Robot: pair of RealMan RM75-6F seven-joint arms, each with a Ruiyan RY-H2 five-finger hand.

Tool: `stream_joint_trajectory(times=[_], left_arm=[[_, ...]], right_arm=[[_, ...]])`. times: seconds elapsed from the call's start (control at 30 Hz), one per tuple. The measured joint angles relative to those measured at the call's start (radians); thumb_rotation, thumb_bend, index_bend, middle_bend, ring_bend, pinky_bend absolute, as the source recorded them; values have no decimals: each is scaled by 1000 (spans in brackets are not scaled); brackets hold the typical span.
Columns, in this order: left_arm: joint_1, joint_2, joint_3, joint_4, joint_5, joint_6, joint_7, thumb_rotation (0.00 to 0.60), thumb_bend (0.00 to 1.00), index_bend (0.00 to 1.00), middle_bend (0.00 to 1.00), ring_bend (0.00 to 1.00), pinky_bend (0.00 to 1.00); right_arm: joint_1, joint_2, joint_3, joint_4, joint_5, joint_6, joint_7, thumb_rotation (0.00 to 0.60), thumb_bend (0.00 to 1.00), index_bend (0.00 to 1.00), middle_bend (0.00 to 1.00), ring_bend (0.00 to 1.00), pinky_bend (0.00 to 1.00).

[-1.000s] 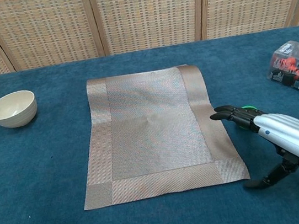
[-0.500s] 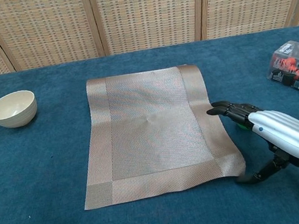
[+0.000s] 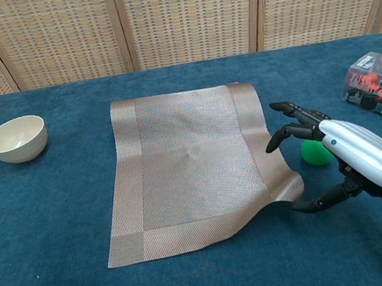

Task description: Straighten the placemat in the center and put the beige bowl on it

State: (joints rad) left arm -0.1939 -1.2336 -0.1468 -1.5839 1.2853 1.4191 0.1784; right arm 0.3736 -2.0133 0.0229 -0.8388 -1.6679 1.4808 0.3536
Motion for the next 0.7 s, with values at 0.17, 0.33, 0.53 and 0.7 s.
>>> stream_joint_trajectory(times=[0.17,0.33,0.53,0.7], left_arm=[[0,2,-4,-7,-14,-4,8,600,291,0,0,0,0],[-1,3,-6,-9,-21,-10,10,600,290,0,0,0,0],[-2,4,-6,-9,-25,-14,8,600,291,0,0,0,0],[-1,5,-7,-10,-26,-13,5,600,291,0,0,0,0]], right_arm=[[-1,-23,14,16,12,11,24,600,251,522,165,0,0],[2,-36,21,30,20,17,38,600,251,584,221,22,0],[5,-41,18,34,22,15,46,600,321,598,227,28,0],[5,-45,12,38,22,13,49,600,477,611,227,31,0]])
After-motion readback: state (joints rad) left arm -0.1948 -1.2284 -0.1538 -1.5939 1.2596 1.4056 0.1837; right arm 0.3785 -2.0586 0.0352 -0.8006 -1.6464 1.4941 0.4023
